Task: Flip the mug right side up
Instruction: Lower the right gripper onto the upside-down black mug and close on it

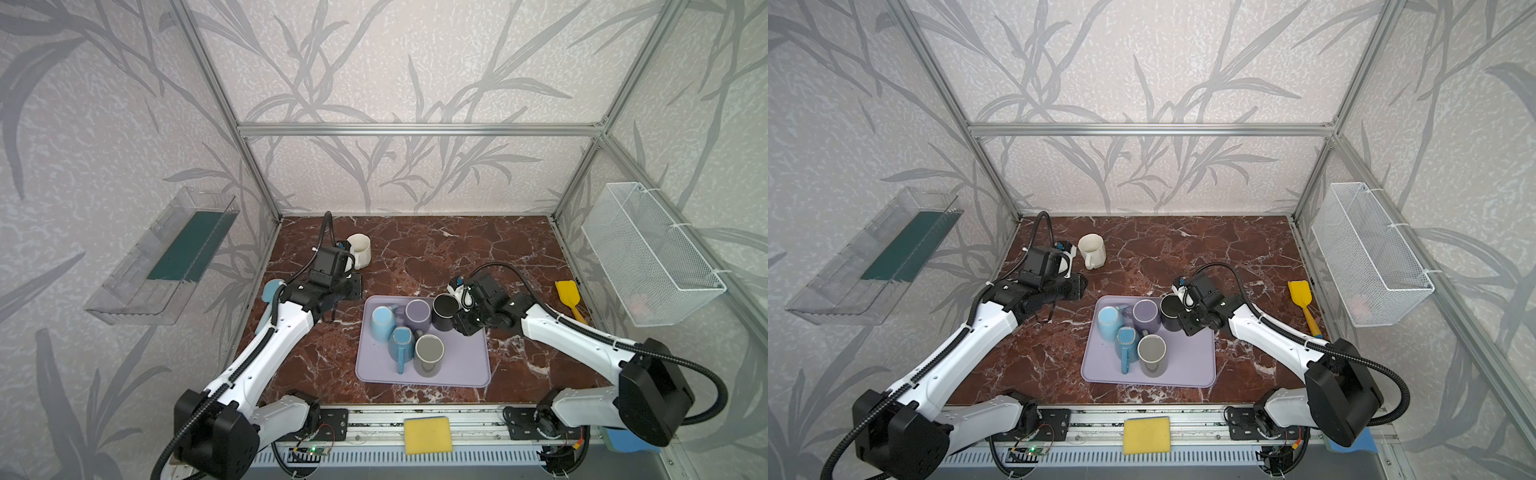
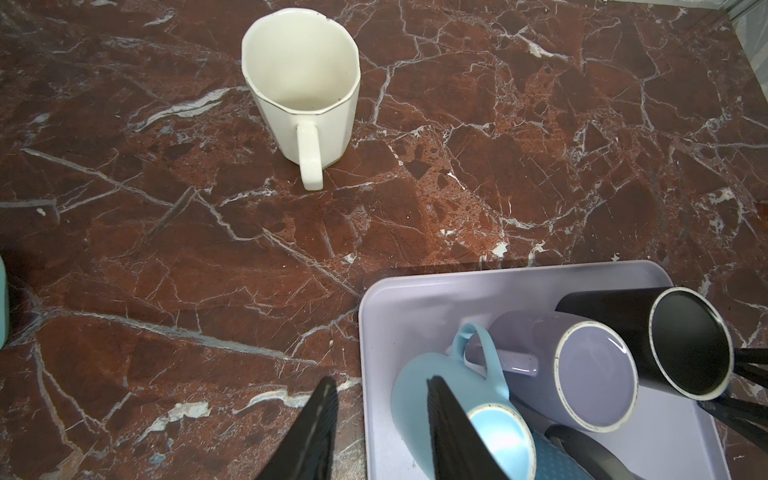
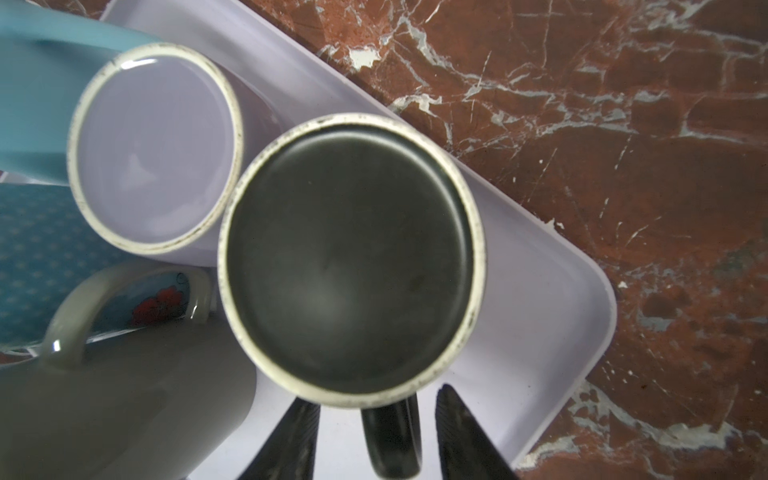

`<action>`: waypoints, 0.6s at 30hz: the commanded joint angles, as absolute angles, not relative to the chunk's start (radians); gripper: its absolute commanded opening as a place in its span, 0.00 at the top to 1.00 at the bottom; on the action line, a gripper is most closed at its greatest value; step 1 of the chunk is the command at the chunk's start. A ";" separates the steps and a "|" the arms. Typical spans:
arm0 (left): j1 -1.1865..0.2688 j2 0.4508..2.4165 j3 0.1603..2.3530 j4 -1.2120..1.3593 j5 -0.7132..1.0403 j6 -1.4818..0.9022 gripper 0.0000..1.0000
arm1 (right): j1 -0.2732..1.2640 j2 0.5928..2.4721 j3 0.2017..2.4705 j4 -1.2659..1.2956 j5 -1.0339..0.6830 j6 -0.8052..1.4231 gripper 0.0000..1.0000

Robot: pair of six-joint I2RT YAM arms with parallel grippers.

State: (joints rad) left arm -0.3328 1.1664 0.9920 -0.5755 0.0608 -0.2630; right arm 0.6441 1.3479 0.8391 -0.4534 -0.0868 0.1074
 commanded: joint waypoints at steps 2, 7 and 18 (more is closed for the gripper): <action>-0.338 1.146 0.988 -0.604 0.049 -0.255 0.60 | 0.655 1.365 0.877 -0.505 -0.042 0.110 0.54; -0.338 1.144 0.989 -0.610 0.049 -0.253 0.60 | 0.660 1.385 0.891 -0.519 -0.037 0.108 0.58; -0.337 1.141 0.993 -0.617 0.050 -0.256 0.60 | 0.672 1.422 0.916 -0.540 -0.022 0.104 0.62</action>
State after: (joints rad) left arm -0.3328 1.1664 0.9920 -0.5930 0.0608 -0.2634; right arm 0.6617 1.4109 0.8818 -0.5076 -0.0418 0.1074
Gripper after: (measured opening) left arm 0.396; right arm 0.383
